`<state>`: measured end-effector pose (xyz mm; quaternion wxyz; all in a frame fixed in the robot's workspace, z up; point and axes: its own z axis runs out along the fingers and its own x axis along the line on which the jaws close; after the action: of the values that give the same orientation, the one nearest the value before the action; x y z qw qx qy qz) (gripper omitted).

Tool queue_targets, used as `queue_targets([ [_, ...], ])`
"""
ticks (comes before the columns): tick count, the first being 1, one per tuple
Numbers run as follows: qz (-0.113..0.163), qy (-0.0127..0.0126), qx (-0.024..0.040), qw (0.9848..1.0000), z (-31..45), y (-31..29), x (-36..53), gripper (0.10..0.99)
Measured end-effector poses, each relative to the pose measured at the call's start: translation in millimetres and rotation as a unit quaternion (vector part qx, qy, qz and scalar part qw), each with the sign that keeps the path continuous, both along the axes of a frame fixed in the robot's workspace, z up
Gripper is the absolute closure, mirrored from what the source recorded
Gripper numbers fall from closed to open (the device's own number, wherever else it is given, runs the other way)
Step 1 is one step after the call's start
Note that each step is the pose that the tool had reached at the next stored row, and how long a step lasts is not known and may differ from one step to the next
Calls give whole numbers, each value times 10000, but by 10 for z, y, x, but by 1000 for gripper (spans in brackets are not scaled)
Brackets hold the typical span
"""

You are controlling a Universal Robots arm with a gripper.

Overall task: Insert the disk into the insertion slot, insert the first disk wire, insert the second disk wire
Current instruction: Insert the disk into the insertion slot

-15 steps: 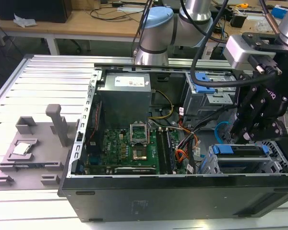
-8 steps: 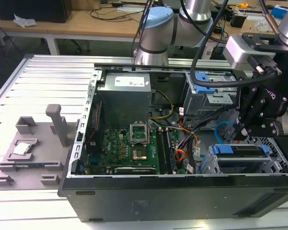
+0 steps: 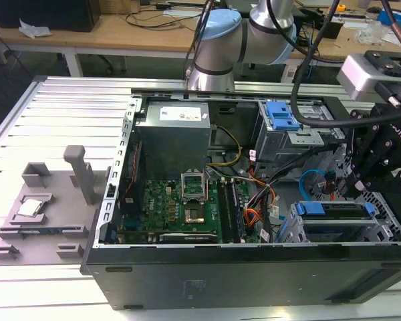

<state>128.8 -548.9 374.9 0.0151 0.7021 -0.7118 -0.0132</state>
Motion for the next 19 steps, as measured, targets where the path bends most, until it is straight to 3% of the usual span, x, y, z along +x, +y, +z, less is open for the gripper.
queue_targets([
  [11,0,1,0,10000,-124,0,90,980],
  [19,0,1,0,10000,-129,0,96,980],
])
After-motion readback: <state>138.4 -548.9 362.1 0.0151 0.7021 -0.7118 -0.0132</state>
